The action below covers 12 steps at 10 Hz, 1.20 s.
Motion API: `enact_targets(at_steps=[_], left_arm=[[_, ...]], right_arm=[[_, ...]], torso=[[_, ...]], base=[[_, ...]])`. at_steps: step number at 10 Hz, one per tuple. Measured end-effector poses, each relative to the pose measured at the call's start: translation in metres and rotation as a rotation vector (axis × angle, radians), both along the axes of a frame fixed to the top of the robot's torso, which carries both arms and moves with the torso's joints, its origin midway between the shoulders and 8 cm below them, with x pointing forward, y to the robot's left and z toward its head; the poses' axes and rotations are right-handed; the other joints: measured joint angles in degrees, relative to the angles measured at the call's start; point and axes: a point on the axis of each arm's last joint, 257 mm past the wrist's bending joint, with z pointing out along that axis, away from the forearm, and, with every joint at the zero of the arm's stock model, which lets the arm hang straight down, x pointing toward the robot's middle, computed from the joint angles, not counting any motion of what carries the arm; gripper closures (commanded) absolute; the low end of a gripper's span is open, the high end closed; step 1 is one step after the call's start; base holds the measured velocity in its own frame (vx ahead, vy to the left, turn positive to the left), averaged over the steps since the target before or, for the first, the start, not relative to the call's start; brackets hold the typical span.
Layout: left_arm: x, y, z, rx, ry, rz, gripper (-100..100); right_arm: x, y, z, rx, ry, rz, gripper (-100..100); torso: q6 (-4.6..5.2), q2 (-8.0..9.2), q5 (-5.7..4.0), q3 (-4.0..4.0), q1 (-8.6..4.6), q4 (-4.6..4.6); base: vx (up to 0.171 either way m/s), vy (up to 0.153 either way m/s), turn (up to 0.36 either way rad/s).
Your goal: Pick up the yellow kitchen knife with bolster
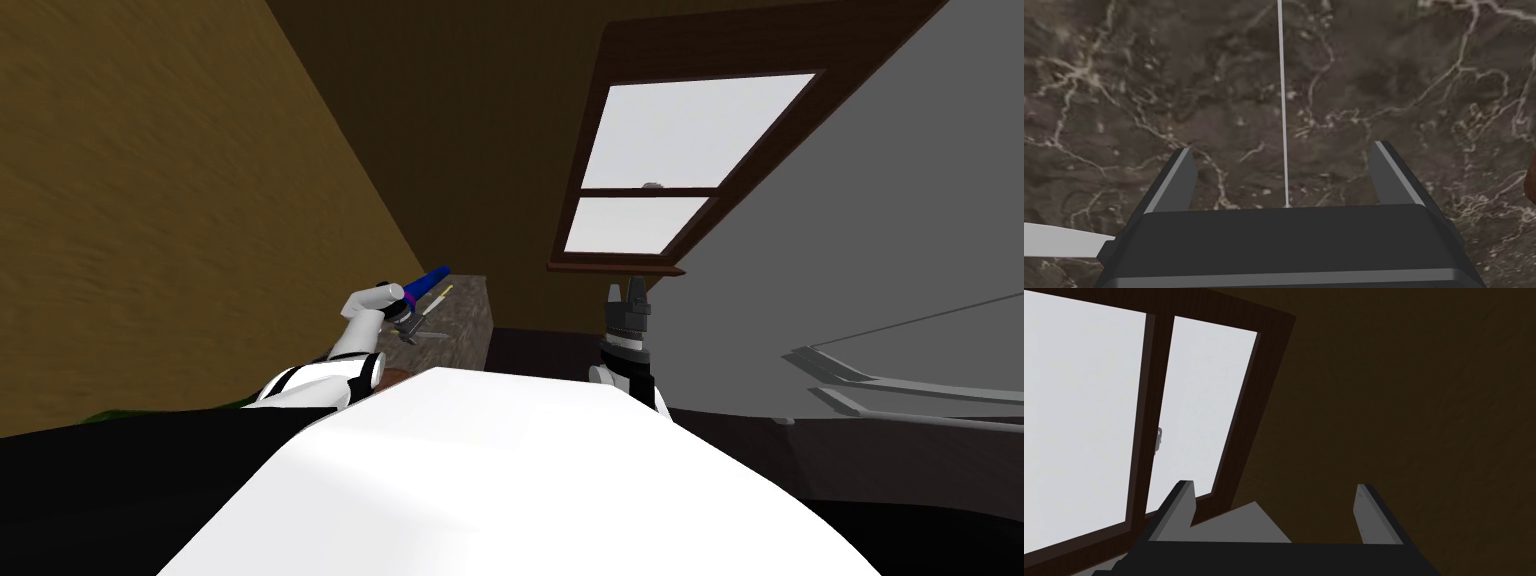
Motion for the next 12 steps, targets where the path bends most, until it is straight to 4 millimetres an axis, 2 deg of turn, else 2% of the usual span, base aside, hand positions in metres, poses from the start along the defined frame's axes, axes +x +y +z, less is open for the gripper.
enact_targets(at_steps=[4,6,9,10,11,12], left_arm=[[-0.001,0.000,0.000,0.000,0.004,0.001,100],[-0.001,0.000,0.000,0.000,0.003,0.001,-100],[0.015,0.026,0.021,0.103,-0.042,0.001,-100],[0.016,0.027,0.021,0.107,-0.044,0.002,0],[0.016,0.027,0.021,0.107,-0.044,0.002,-100],[0.016,0.027,0.016,0.106,-0.041,0.010,-100]], right_arm=[[0.000,0.000,0.000,0.000,0.000,0.000,0],[0.000,0.000,0.000,0.000,0.000,0.000,0],[0.000,0.000,0.000,0.000,0.000,0.000,0],[0.000,0.000,0.000,0.000,0.000,0.000,0],[0.000,0.000,0.000,0.000,0.000,0.000,0],[0.000,0.000,0.000,0.000,0.000,0.000,0]], torso=[[0.00,0.01,0.08,0.01,0.05,0.02],[-0.01,0.01,0.08,0.01,0.06,0.02],[0.01,0.25,-0.06,0.15,-0.57,0.07],[-0.01,0.18,-0.02,0.12,-0.30,0.06],[-0.01,0.08,0.05,0.06,-0.07,0.04],[0.03,0.13,0.08,0.08,0.05,0.03]], base=[[0.000,0.000,0.000],[-0.014,-0.044,-0.006],[-0.051,-0.132,0.003],[-0.005,-0.014,0.001],[-0.037,0.004,-0.139],[-0.060,0.031,-0.121]])
